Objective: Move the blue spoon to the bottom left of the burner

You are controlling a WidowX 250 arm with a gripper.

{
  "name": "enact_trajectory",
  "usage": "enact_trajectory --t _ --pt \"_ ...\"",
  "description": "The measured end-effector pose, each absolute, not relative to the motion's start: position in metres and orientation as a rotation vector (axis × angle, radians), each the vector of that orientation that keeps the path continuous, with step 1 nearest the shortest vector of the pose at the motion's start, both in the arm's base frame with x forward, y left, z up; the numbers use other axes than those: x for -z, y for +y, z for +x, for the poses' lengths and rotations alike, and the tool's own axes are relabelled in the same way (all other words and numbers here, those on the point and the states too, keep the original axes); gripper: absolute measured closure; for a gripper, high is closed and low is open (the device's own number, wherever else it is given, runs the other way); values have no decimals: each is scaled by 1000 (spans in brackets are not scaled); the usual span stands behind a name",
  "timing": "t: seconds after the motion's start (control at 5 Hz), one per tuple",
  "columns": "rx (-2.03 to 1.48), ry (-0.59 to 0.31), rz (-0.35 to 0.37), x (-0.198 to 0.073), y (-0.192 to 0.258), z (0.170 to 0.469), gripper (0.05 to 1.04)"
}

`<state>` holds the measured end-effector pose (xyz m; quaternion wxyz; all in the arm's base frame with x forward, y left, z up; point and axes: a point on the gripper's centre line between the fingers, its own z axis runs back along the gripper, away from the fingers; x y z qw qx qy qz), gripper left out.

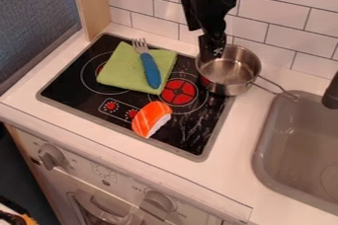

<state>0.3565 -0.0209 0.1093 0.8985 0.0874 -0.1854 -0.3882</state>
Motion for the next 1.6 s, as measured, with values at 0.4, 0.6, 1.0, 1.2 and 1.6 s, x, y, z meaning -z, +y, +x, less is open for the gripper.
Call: enact_trajectory --t 0.4,0.6,1.0,1.2,1.6 --pt "635 -254 186 -106 -8 351 83" --pt "445 -298 149 -110 8 355 83" --pt "-54 -375 155 -121 35 350 83" --pt "-252 -370 217 -125 48 350 83" --pt "-371 -326 267 -107 53 358 83"
